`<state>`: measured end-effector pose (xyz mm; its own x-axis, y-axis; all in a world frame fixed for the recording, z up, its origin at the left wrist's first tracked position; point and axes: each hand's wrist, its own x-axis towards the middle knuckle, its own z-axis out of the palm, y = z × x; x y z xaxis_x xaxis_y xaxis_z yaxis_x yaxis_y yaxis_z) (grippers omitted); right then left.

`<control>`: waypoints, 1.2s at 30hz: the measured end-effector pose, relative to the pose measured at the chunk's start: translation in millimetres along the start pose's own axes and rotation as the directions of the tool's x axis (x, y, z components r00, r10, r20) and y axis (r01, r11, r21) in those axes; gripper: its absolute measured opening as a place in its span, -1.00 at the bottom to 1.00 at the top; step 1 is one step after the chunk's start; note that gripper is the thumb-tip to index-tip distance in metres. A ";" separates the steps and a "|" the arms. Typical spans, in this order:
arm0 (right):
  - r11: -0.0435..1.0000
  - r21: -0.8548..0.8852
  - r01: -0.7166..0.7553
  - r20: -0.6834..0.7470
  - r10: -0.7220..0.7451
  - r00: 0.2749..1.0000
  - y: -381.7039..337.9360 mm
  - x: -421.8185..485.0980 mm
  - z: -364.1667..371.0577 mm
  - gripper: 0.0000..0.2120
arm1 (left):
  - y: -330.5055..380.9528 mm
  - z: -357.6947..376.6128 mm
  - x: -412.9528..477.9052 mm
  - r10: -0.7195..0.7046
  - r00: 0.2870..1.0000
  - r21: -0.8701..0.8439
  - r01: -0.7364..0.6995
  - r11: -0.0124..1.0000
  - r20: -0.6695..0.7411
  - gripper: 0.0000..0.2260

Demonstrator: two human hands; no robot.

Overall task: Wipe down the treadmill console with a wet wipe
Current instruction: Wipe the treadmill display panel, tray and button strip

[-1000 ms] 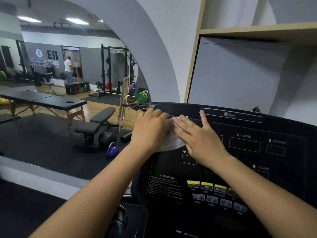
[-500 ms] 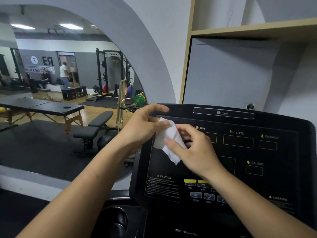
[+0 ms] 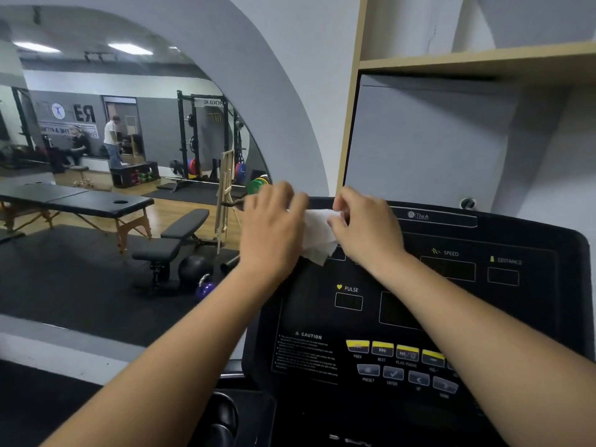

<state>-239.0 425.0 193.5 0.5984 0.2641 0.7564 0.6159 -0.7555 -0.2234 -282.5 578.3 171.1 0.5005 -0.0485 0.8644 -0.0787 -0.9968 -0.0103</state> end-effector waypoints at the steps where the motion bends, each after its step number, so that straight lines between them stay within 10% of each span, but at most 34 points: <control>1: 0.982 -0.171 0.082 -0.037 -0.089 0.995 1.8 0.0 4.4 -0.85 | 5.3 7.3 -8.2 0.125 0.992 0.012 -0.125 0.992 -0.008 -0.77; 6: 0.789 -0.433 0.435 0.040 -0.465 0.884 13.8 -38.8 15.1 -0.70 | 8.7 33.1 -62.1 0.174 0.950 -0.130 -0.144 0.981 0.260 -0.53; 11: 0.761 -0.467 0.450 0.365 -0.298 0.882 19.9 -86.0 24.5 -0.45 | 5.5 30.6 -81.3 0.200 0.917 -0.132 -0.163 0.978 0.346 -0.40; 36: 0.750 -0.500 0.433 0.378 -0.261 0.889 -18.1 -12.8 34.6 -0.32 | -22.9 28.6 -34.8 -0.035 0.947 -0.396 0.167 0.903 0.321 -0.40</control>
<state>-240.0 456.0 166.6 0.5648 0.6580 0.4980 0.4649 -0.7523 0.4667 -273.5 601.0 126.8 0.7528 -0.0315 0.6575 -0.3291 -0.8831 0.3345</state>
